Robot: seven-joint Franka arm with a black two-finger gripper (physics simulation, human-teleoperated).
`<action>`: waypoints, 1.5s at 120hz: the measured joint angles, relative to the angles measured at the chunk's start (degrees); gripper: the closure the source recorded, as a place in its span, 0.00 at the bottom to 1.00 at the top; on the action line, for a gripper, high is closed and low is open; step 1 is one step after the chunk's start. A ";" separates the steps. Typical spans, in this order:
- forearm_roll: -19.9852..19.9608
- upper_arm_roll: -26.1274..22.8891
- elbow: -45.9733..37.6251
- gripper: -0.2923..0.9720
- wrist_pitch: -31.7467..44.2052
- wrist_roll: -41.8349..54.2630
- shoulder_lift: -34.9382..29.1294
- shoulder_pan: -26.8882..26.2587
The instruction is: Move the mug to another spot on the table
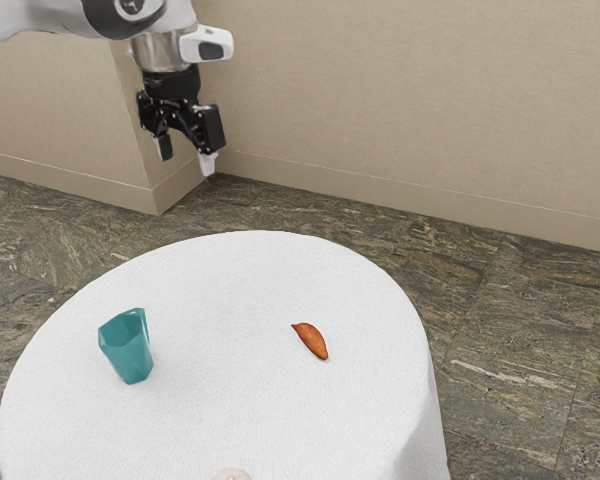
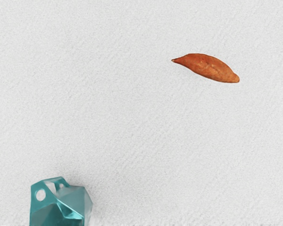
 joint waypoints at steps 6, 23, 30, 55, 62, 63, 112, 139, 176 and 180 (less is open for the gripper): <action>0.77 -0.53 -1.50 0.23 0.99 -0.07 -0.48 -0.10; 1.82 -2.72 -2.33 0.23 2.52 -0.26 0.19 0.83; 2.27 -3.19 -3.96 0.23 2.93 -0.44 0.61 0.28; 2.76 -0.15 -5.33 0.23 3.61 -1.53 0.73 -0.43; 2.67 2.82 -5.40 0.23 3.71 -2.74 0.50 -0.23; 2.62 3.32 -5.44 0.23 3.72 -2.95 0.46 -0.21; -3.51 13.24 -20.64 0.23 12.90 -17.82 3.21 0.86; -6.89 15.82 -21.66 0.23 21.16 -20.60 11.39 4.49; -13.92 15.98 -24.06 0.23 27.94 -18.27 17.48 7.96; -14.29 15.98 -24.55 0.23 28.57 -18.02 17.76 7.99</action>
